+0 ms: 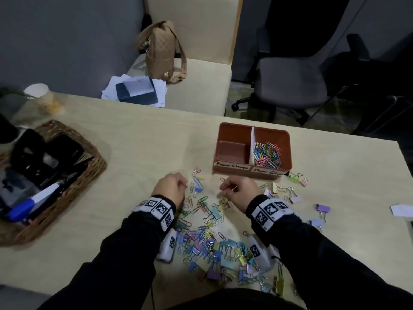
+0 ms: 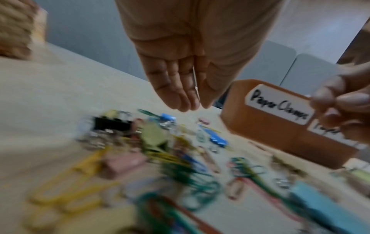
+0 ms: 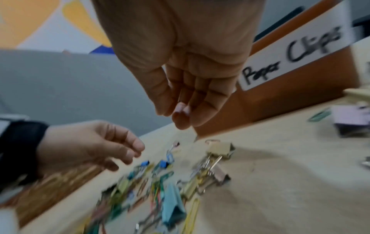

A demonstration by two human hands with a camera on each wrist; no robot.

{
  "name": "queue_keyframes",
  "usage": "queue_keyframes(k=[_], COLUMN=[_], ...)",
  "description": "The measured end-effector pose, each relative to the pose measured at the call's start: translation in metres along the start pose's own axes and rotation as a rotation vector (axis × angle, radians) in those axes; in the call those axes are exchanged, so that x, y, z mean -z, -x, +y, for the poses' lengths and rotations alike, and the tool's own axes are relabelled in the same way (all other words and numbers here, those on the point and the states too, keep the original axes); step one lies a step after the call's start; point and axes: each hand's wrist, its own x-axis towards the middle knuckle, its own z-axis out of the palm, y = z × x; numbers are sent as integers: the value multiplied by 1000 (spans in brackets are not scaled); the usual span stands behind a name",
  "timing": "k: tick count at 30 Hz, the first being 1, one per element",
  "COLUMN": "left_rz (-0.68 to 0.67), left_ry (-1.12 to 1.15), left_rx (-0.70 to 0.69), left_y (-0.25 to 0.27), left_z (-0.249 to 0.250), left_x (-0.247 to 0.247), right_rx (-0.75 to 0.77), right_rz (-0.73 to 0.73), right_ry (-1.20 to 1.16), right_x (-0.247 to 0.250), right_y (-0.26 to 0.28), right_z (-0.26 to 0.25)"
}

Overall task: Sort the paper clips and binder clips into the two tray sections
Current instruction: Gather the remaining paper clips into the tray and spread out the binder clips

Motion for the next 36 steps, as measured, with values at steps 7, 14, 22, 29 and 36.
queue_keyframes(k=[7, 14, 22, 29, 36], left_rz=[38, 16, -20, 43, 10], left_ry=[-155, -97, 51, 205, 171], left_rx=[201, 121, 146, 151, 210], left_y=[-14, -14, -14, -8, -10], left_z=[-46, -53, -58, -73, -73], left_x=[18, 11, 4, 9, 15], right_rx=[99, 215, 204, 112, -59], right_rz=[-164, -377, -303, -206, -74], right_ry=[413, 688, 657, 602, 364], right_x=[-31, -49, -47, -48, -43], right_y=[-26, -44, -49, -48, -45], right_z=[-24, -45, -34, -18, -9])
